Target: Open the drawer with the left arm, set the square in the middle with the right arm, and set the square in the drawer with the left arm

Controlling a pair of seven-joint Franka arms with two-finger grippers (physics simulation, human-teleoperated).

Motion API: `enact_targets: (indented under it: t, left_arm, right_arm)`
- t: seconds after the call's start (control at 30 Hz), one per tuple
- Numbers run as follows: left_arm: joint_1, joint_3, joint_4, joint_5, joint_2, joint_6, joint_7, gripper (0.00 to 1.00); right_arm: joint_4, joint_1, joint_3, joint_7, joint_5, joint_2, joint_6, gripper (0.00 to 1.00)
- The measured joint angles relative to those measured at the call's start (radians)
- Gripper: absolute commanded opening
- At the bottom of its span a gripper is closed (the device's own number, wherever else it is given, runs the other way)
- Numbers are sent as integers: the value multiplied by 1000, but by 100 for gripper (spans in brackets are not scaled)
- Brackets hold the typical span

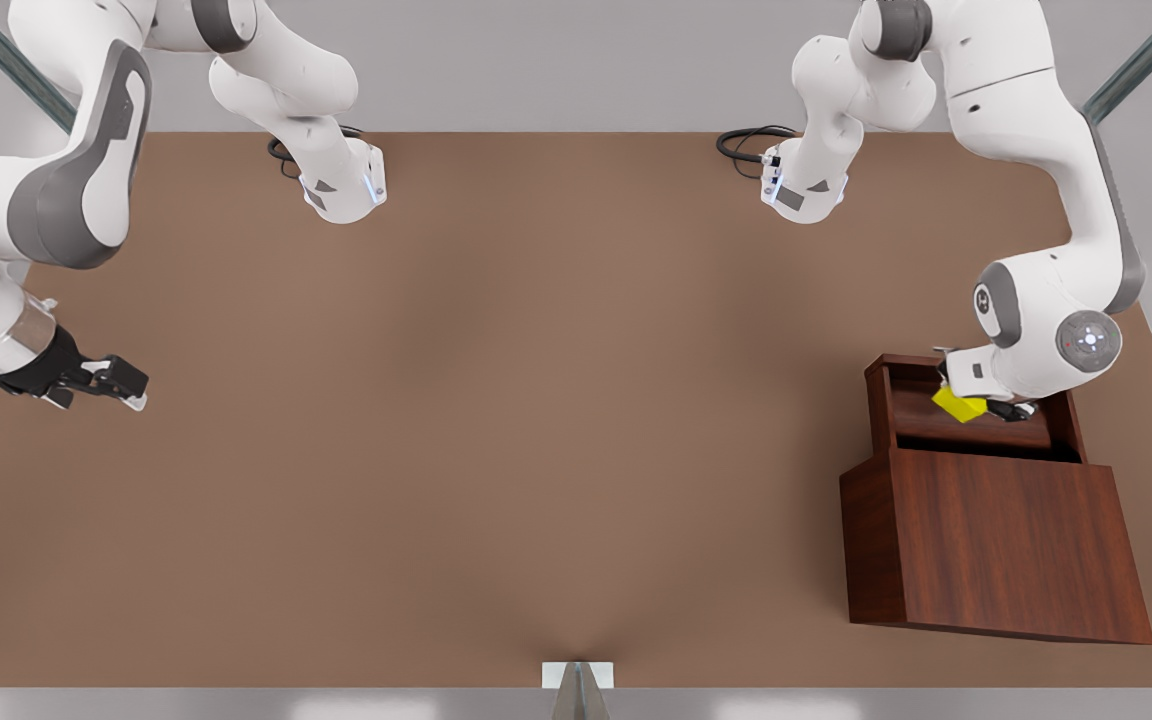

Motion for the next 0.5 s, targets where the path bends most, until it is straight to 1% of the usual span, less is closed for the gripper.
enact_targets:
  t: [0.13,0.17,0.2,0.23,0.27,0.3,0.33,0.37,0.4,0.43,0.47,0.5]
  left_arm:
    - [-3,0,4,-14,-5,-10,-2,100]
    - [-4,0,36,-16,-7,-43,-17,100]
    - [-6,-1,88,-17,-7,-118,-92,100]
    - [-5,-14,168,-20,-9,-238,-288,100]
    - [-8,-15,226,-39,-12,-304,-394,100]
    - [-5,-14,257,-68,-38,-320,-507,100]
    - [-9,-34,308,-92,-52,-328,-574,100]
    - [26,-99,321,-108,-83,-328,-611,100]
    - [216,-324,374,-112,-103,-330,-644,100]
    - [352,-500,402,-92,-119,-328,-707,100]
    - [443,-634,406,-65,-130,-317,-755,100]
    - [481,-699,407,-30,-137,-313,-789,100]
  right_arm:
    - [0,1,-1,0,3,0,1,100]
    - [0,0,-2,0,3,0,1,100]
    - [0,0,-1,0,3,0,1,100]
    - [0,1,-1,0,3,0,1,100]
    - [0,0,-2,0,3,0,1,100]
    - [0,1,-1,0,3,-1,1,100]
    - [0,0,-1,0,3,-2,0,100]
    - [0,-1,-2,0,3,0,1,100]
    - [0,0,0,0,3,0,1,100]
    - [0,0,-1,1,3,0,1,100]
    - [0,-2,-2,0,3,0,1,100]
    - [-1,0,0,1,3,0,1,100]
